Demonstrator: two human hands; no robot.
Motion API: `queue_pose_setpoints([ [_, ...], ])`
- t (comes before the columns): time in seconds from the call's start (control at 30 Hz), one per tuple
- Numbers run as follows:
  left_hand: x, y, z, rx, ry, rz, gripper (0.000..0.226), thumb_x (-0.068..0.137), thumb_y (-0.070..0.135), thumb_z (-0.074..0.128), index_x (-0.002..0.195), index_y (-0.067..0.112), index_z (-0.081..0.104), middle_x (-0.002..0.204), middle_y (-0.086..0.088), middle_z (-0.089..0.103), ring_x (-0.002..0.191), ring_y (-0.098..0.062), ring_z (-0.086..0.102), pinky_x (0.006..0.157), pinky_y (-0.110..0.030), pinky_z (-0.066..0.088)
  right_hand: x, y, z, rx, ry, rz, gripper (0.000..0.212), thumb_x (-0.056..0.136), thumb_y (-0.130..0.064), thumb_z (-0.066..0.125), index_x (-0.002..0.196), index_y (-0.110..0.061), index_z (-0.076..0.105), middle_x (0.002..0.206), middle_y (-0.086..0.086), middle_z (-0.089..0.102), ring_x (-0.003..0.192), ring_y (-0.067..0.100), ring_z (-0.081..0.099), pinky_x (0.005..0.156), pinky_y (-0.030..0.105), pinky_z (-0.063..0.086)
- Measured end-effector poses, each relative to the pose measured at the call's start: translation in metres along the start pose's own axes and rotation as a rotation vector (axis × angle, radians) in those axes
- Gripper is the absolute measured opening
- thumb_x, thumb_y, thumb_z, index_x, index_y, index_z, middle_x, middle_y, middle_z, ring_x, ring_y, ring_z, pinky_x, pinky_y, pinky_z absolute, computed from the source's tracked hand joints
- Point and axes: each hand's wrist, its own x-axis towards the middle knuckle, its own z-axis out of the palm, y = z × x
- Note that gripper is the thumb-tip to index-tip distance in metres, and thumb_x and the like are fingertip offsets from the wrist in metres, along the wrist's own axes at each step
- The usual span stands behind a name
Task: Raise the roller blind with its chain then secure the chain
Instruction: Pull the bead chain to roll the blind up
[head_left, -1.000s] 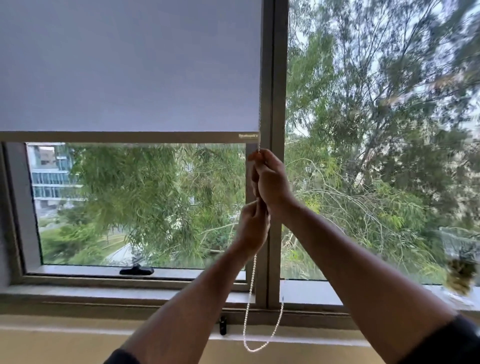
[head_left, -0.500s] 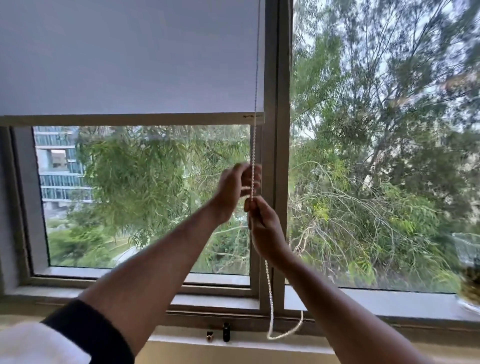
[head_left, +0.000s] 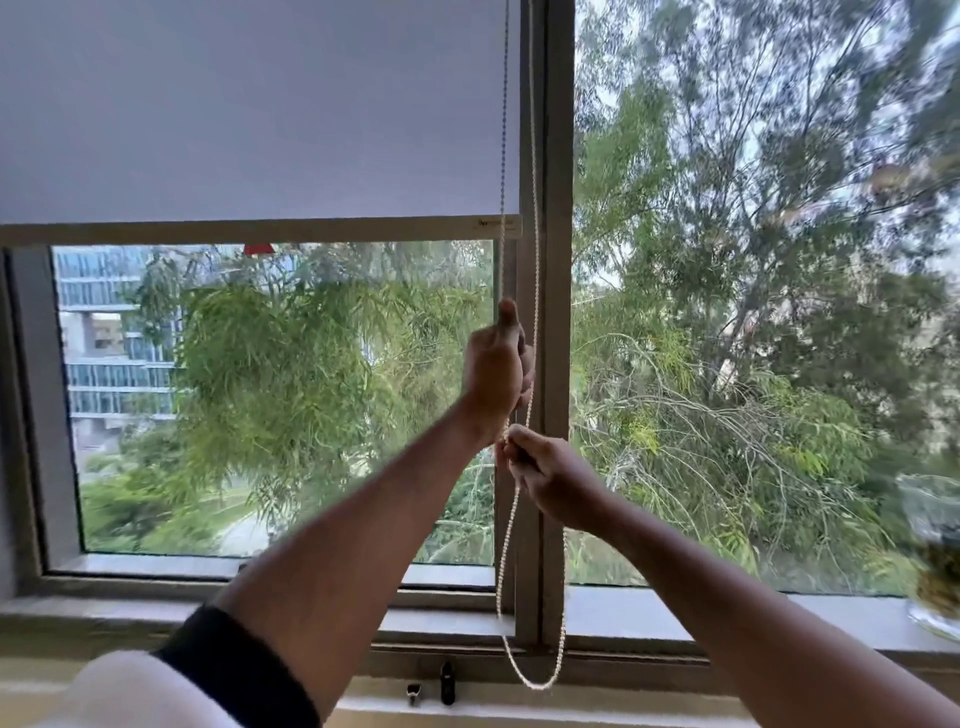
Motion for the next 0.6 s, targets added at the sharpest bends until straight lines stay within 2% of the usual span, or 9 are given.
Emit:
queue_pose_setpoints([
  [0.07, -0.006, -0.013, -0.002, -0.027, -0.008, -0.011, 0.060, 0.103, 0.056, 0.032, 0.051, 0.027, 0.038, 0.040, 0.009, 0.033, 0.031, -0.009, 0.022, 0.037, -0.016, 0.023, 0.002, -0.003, -0.008, 0.111, -0.026, 0.076, 0.032, 0.106, -0.007, 0.045, 0.105, -0.037, 0.057, 0.084, 0.005, 0.062, 0.067, 0.017, 0.051, 0.064, 0.037, 0.042],
  [0.13, -0.010, -0.025, -0.003, -0.052, -0.015, -0.028, 0.060, 0.102, 0.056, 0.033, 0.051, 0.026, 0.040, 0.040, 0.009, 0.034, 0.029, -0.008, 0.023, 0.036, -0.015, 0.023, 0.010, -0.011, -0.023, 0.301, 0.036, 0.155, 0.025, 0.107, -0.004, 0.038, 0.117, -0.020, 0.054, 0.096, 0.007, 0.064, 0.080, 0.018, 0.057, 0.068, 0.035, 0.047],
  [0.23, -0.018, -0.040, 0.001, -0.045, -0.011, -0.038, 0.063, 0.101, 0.057, 0.034, 0.050, 0.025, 0.051, 0.040, 0.009, 0.040, 0.029, -0.007, 0.029, 0.035, -0.014, 0.027, 0.028, -0.031, -0.050, 0.556, 0.140, 0.193, 0.028, 0.112, -0.016, 0.037, 0.130, -0.006, 0.055, 0.103, 0.014, 0.067, 0.087, 0.023, 0.064, 0.073, 0.034, 0.056],
  [0.3, -0.025, -0.051, 0.006, -0.032, -0.017, -0.048, 0.062, 0.099, 0.061, 0.036, 0.053, 0.025, 0.055, 0.041, 0.008, 0.044, 0.029, -0.007, 0.031, 0.034, -0.015, 0.027, 0.043, -0.052, -0.067, 0.699, 0.183, 0.178, 0.034, 0.112, -0.022, 0.034, 0.126, -0.004, 0.059, 0.106, 0.015, 0.069, 0.089, 0.024, 0.068, 0.079, 0.037, 0.058],
  [0.37, -0.034, -0.061, 0.013, -0.047, -0.041, -0.092, 0.059, 0.094, 0.066, 0.040, 0.052, 0.025, 0.047, 0.041, 0.008, 0.039, 0.029, -0.008, 0.028, 0.035, -0.015, 0.024, 0.059, -0.073, -0.078, 0.833, 0.213, 0.126, 0.037, 0.113, -0.022, 0.032, 0.122, -0.003, 0.062, 0.095, 0.010, 0.070, 0.077, 0.019, 0.067, 0.072, 0.034, 0.058],
  [0.43, -0.040, -0.068, 0.019, -0.071, -0.035, -0.133, 0.057, 0.094, 0.064, 0.042, 0.051, 0.026, 0.042, 0.042, 0.008, 0.035, 0.030, -0.007, 0.026, 0.035, -0.014, 0.021, 0.072, -0.088, -0.082, 0.865, 0.277, 0.079, 0.032, 0.112, -0.019, 0.033, 0.113, -0.009, 0.063, 0.076, 0.004, 0.060, 0.060, 0.015, 0.053, 0.053, 0.029, 0.045],
  [0.5, -0.043, -0.072, 0.023, -0.072, -0.030, -0.142, 0.061, 0.103, 0.051, 0.035, 0.049, 0.026, 0.040, 0.041, 0.007, 0.032, 0.029, -0.007, 0.024, 0.035, -0.013, 0.020, 0.078, -0.092, -0.076, 0.819, 0.366, 0.073, 0.029, 0.111, -0.014, 0.036, 0.097, -0.020, 0.061, 0.066, 0.000, 0.047, 0.054, 0.013, 0.036, 0.048, 0.027, 0.028],
  [0.6, -0.044, -0.075, 0.022, -0.084, -0.061, -0.167, 0.062, 0.107, 0.043, 0.029, 0.049, 0.025, 0.040, 0.040, 0.009, 0.031, 0.029, -0.005, 0.024, 0.035, -0.013, 0.019, 0.078, -0.087, -0.063, 0.822, 0.442, 0.034, 0.033, 0.109, -0.009, 0.037, 0.086, -0.023, 0.056, 0.056, -0.004, 0.041, 0.046, 0.011, 0.028, 0.041, 0.022, 0.020],
])
